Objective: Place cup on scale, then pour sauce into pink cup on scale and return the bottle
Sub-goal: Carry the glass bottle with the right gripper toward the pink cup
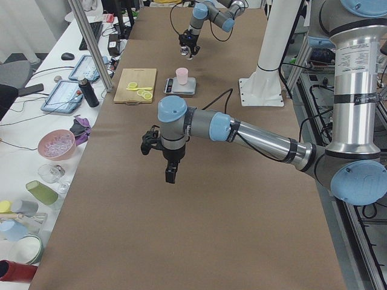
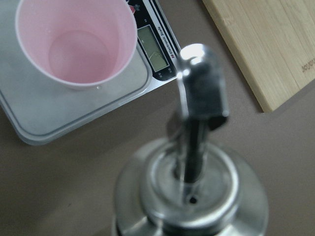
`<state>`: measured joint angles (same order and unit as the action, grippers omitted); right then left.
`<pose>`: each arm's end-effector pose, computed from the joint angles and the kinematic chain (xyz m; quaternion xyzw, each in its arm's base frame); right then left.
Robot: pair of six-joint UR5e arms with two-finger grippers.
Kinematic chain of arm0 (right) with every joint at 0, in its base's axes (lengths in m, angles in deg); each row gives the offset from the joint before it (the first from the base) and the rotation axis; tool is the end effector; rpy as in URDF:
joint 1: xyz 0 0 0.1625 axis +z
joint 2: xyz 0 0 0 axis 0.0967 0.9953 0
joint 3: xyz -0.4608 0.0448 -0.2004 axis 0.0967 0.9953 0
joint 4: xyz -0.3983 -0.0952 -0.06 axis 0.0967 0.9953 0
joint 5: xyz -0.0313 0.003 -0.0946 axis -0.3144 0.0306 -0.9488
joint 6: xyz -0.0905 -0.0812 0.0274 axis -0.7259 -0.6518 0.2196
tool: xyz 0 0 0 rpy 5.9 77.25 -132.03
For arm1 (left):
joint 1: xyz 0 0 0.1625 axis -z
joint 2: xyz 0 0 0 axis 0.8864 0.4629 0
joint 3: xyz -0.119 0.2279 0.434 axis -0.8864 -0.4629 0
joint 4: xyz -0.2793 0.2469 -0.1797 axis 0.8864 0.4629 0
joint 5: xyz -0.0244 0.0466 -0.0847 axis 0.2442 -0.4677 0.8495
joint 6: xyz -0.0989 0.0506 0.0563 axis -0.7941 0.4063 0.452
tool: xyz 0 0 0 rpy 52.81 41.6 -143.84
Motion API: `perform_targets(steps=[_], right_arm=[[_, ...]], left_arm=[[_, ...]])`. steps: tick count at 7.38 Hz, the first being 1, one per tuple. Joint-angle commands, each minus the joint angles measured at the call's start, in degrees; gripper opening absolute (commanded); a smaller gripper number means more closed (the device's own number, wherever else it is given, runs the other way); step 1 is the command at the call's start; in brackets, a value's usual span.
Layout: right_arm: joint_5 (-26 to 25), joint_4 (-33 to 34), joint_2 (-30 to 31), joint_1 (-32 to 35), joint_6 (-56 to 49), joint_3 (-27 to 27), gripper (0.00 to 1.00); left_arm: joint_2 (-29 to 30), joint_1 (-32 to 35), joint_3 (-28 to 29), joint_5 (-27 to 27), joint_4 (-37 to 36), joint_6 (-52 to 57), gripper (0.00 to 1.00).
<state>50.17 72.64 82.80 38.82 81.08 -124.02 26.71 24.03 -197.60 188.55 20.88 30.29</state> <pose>-0.4878 -0.4685 0.3271 0.2753 -0.2076 -0.4144 0.8423 -0.0260 -0.4532 0.6342 0.0471 0.3397 0.0494 0.9380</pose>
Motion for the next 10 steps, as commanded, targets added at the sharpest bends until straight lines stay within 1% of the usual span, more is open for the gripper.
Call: perform_targets(steps=[1, 2, 3, 5, 7, 10], right_arm=[[0.0, 4.3, -2.6, 0.0, 0.6, 0.9, 0.16], [0.0, 5.4, -3.3, 0.0, 0.6, 1.5, 0.16], [-0.1, 6.3, -3.9, 0.0, 0.6, 2.7, 0.16], [-0.2, 8.2, -4.6, 0.0, 0.7, 4.0, 0.16], [-1.1, 13.2, -7.0, 0.0, 0.8, 4.0, 0.16], [-2.4, 15.4, -9.1, 0.0, 0.8, 6.5, 0.16]], left_arm=[[0.8, 3.0, 5.0, 1.7, 0.1, 5.3, 0.99], [1.5, 3.8, 7.9, 4.2, 0.6, 7.8, 0.99], [1.9, 4.4, 11.1, 4.5, 1.7, 10.1, 0.99], [1.8, 4.6, 16.6, 4.5, 7.3, 11.4, 0.99], [1.4, 4.9, 17.2, 4.5, 8.4, 11.3, 0.99], [1.1, 5.5, 17.3, 4.4, 8.5, 11.3, 0.99]])
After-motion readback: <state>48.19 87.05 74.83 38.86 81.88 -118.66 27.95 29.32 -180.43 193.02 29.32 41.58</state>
